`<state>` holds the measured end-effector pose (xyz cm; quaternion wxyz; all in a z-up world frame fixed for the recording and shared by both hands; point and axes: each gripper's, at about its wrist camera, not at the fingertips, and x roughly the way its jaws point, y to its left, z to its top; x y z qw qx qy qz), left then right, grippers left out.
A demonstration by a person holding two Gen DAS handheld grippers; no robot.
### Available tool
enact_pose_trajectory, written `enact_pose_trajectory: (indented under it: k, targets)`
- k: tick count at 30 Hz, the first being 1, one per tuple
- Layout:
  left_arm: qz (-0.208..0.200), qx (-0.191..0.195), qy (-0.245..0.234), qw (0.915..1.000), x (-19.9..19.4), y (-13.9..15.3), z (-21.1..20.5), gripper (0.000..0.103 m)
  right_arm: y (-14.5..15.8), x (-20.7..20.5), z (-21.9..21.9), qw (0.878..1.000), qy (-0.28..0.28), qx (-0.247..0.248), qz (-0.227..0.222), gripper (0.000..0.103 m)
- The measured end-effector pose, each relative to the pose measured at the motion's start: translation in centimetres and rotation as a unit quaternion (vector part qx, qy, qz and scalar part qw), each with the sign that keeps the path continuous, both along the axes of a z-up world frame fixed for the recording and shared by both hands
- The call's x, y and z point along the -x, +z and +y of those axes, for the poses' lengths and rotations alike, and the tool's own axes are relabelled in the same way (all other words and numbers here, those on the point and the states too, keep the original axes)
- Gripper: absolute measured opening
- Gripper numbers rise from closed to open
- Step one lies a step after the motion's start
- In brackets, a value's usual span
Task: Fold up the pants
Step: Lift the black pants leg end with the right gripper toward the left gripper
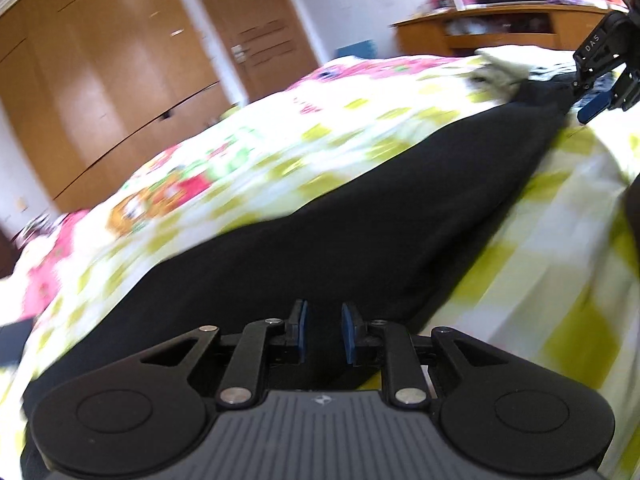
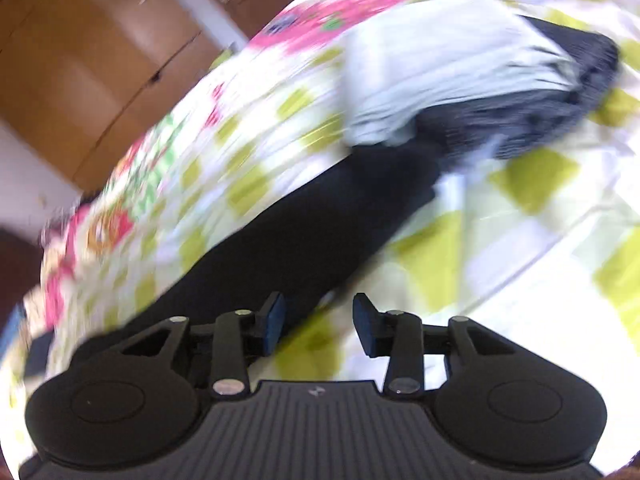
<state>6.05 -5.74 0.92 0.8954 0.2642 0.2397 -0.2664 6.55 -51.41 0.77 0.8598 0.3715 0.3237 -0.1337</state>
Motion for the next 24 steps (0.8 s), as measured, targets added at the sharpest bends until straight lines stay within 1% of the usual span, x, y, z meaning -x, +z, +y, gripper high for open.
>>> enact_pose_trajectory:
  k: [1,2,5,7,8,10,11,13,15,17,18,19,21,22,24]
  targets:
    - [0.0,-0.004,-0.011,0.9999,-0.2,0.0,-1.3,0.035,-0.6,0.4,-1.2,1.0,-0.019,-0.009,-0.01,0.047]
    - [0.001,-0.007,-0.022,0.9997,-0.2,0.1,-2.5,0.035,-1.2,0.6,-2.3,0.999,-0.032,-0.014,-0.021,0.047]
    - [0.003,-0.025,-0.053,0.9983,-0.5,0.4,-5.7,0.035,-2.9,0.1,-5.0,0.996,-0.051,-0.044,-0.053,0.047]
    - [0.003,-0.041,-0.07,0.9967,-0.4,0.5,-7.4,0.035,-3.5,-0.7,-6.2,0.995,-0.054,-0.039,-0.068,0.045]
    - [0.004,-0.048,-0.078,0.9958,-0.5,0.5,-8.2,0.035,-3.5,-2.0,-5.8,0.995,-0.054,-0.033,-0.072,0.045]
    - [0.007,-0.059,-0.086,0.9945,-1.0,0.4,-9.4,0.035,-4.0,-2.8,-6.2,0.995,-0.054,-0.029,-0.082,0.047]
    - [0.009,-0.062,-0.089,0.994,-1.1,0.2,-9.8,0.035,-4.4,-3.3,-6.0,0.994,-0.052,-0.03,-0.088,0.048]
    - [0.01,-0.066,-0.096,0.9931,-1.3,-0.1,-10.7,0.036,-4.6,-4.1,-6.1,0.994,-0.036,-0.025,-0.098,0.059]
    - [0.01,-0.069,-0.103,0.9922,-1.5,-0.3,-11.7,0.036,-4.7,-4.7,-6.0,0.994,-0.027,-0.023,-0.107,0.062]
    - [0.01,-0.07,-0.105,0.992,-1.7,-0.5,-12.5,0.036,-4.6,-5.6,-5.7,0.993,-0.016,-0.028,-0.112,0.063]
    - [0.011,-0.068,-0.106,0.992,-1.9,-0.6,-12.8,0.036,-4.5,-5.9,-5.6,0.993,-0.01,-0.032,-0.114,0.066]
    - [0.013,-0.067,-0.107,0.9919,-2.0,-0.7,-13.1,0.036,-4.5,-6.4,-5.3,0.993,-0.005,-0.032,-0.114,0.071]
    - [0.014,-0.069,-0.109,0.9915,-2.0,-1.0,-13.6,0.036,-4.1,-6.9,-4.4,0.993,0.011,-0.015,-0.117,0.072]
    - [0.014,-0.07,-0.111,0.9913,-1.9,-1.1,-13.7,0.036,-4.1,-6.8,-4.2,0.992,0.022,-0.01,-0.125,0.072]
    - [0.015,-0.07,-0.114,0.9909,-1.9,-1.1,-13.8,0.036,-4.4,-6.4,-4.1,0.989,0.03,-0.013,-0.142,0.072]
